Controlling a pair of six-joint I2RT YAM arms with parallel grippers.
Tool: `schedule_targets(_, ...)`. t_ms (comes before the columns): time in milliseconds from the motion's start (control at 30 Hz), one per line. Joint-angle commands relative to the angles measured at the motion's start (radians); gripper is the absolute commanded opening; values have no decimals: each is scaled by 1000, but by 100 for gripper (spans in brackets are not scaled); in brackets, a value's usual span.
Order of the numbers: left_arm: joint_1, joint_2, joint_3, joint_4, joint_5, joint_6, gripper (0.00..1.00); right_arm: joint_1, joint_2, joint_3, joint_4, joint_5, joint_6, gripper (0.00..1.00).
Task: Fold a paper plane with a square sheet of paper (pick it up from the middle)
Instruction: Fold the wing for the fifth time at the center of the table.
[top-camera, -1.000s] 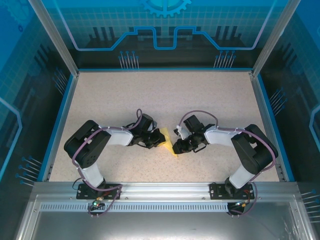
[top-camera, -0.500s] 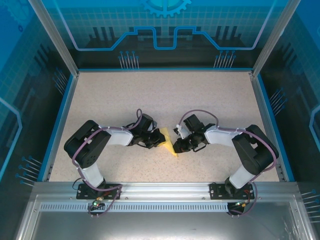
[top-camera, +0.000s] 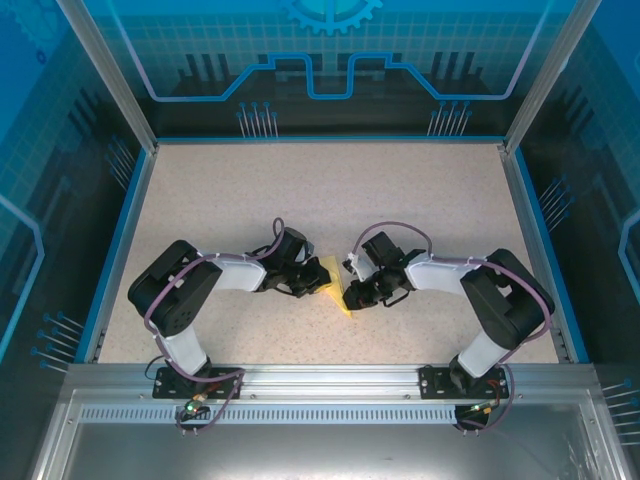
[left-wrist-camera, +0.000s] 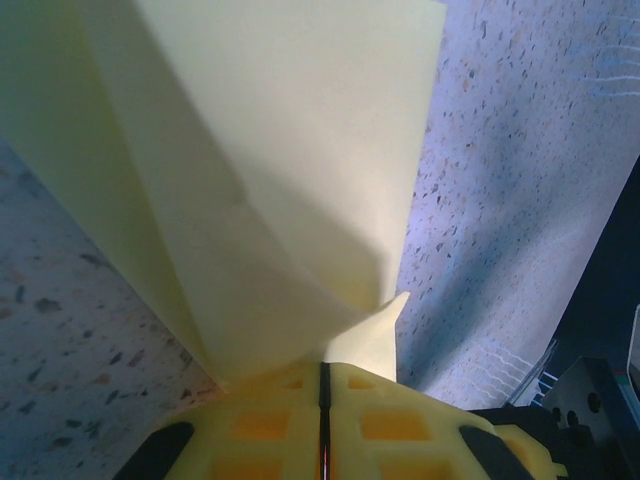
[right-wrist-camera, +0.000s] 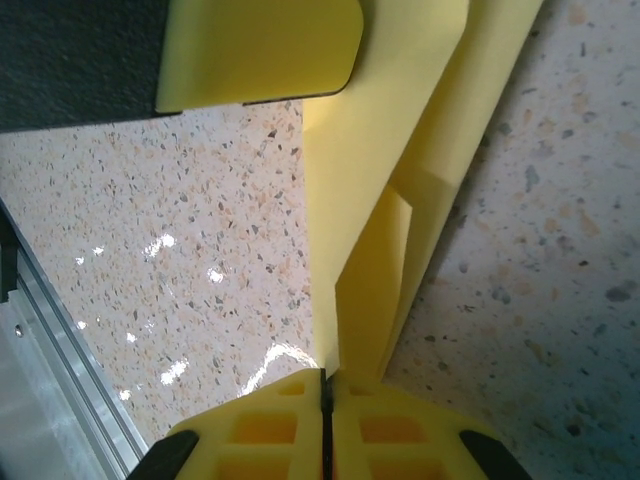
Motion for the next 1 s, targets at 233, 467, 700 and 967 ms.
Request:
schedule_targets(233, -4, -10, -5, -22, -19, 6, 10, 14, 47, 3, 16, -6, 6, 9)
schedule_targets(467, -5, -6, 0, -25, -25, 9, 10, 14, 10, 8, -15, 19, 9, 14)
schedule_targets(700, -4, 1, 10, -32, -31, 12, 10, 14, -17, -6, -39, 13, 1, 15)
schedule_targets(967, -4, 8, 17, -35, -33, 12, 10, 18, 37, -8, -40, 22, -1, 13)
